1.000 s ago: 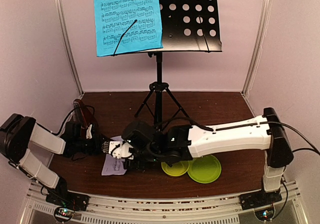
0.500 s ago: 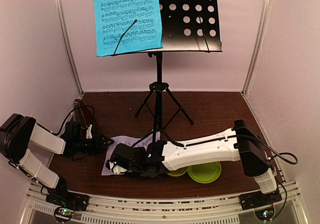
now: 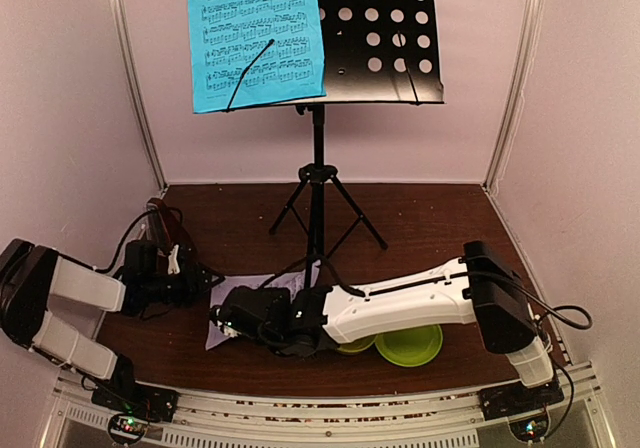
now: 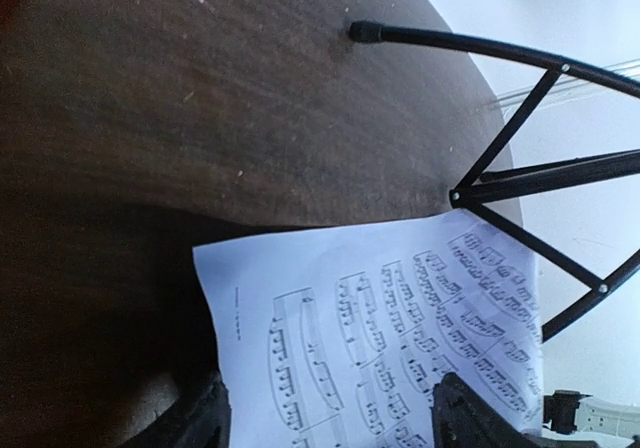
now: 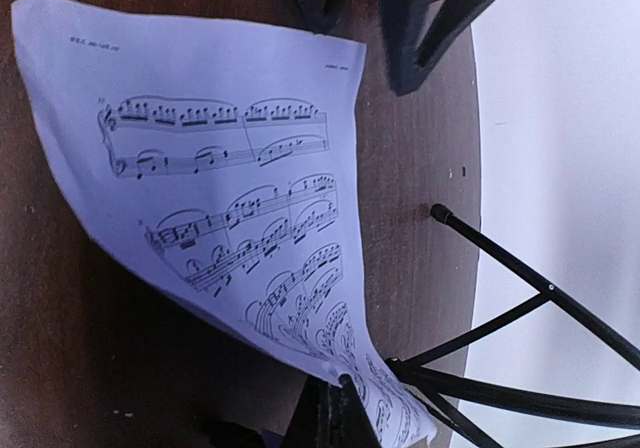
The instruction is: Set up the instrument practice props
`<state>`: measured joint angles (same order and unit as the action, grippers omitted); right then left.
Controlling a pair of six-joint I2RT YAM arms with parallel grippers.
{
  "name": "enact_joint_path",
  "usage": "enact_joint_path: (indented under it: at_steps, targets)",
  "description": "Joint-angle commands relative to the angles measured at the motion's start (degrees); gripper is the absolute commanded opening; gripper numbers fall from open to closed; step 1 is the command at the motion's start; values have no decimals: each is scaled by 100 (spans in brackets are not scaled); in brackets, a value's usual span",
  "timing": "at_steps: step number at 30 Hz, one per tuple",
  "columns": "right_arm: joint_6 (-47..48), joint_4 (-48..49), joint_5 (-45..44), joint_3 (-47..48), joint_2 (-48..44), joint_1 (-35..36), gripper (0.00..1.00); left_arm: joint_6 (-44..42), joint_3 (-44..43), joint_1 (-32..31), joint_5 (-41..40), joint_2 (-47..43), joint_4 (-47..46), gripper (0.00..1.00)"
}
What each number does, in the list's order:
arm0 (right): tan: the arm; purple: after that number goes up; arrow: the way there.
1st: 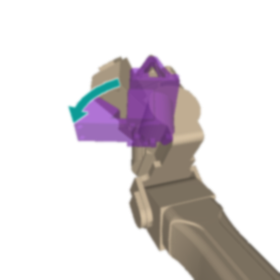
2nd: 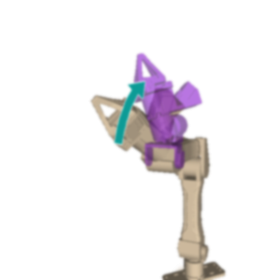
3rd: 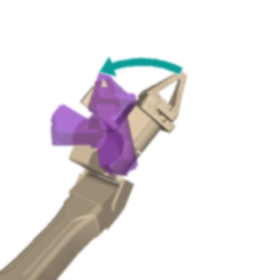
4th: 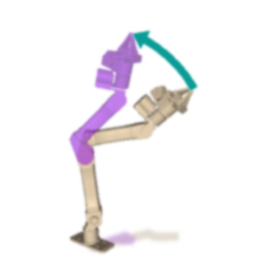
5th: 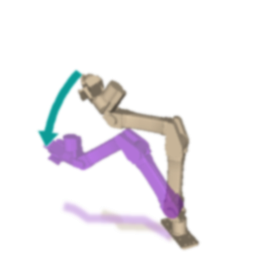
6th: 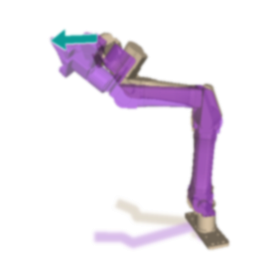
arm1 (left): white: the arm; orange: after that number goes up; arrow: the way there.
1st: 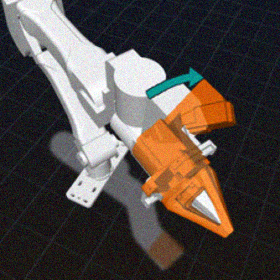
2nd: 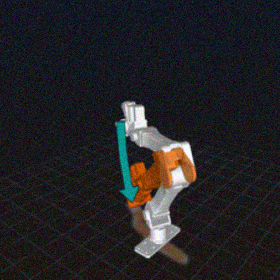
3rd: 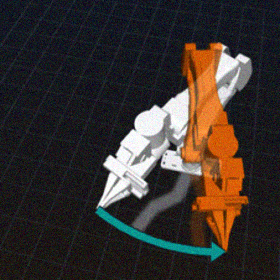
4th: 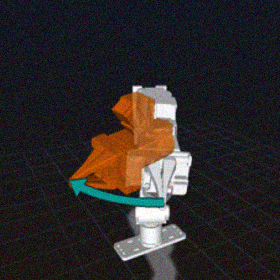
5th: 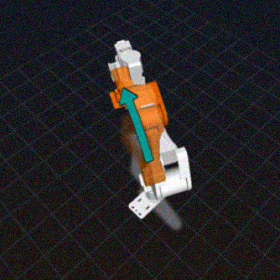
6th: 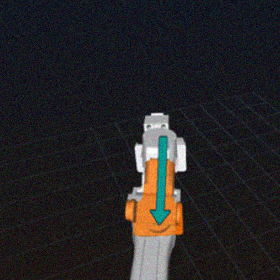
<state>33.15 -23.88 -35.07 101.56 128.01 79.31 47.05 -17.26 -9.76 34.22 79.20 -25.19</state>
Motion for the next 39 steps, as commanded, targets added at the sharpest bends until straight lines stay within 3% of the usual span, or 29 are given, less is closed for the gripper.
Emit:
enact_joint_path:
  at_steps: [1, 8, 11, 15, 28, 39]
  targets:
    - [-186, 542, -166, -324, -403, -40, 0, 245, 54, -26, -347, -675, 116, 74]
    - [-1067, 822, -291, -214, -661, -306, 0, 720, 248, -26, -1662, -2786, 1599, 97]
    - [-1483, 828, -328, 31, -618, -415, 0, 891, 215, -9, -2167, -3707, 2398, 98]
    - [-2028, 655, -338, 520, -442, -549, 0, 1303, 325, -16, -2211, -4388, 2880, 98]
    - [-2667, -138, 199, 1932, 456, -558, 0, 1954, 191, -168, -2486, -5205, 3310, 98]
    - [-3197, -646, 232, 2597, 993, -574, 0, 2808, -176, -998, -3633, -5393, 3619, 98]
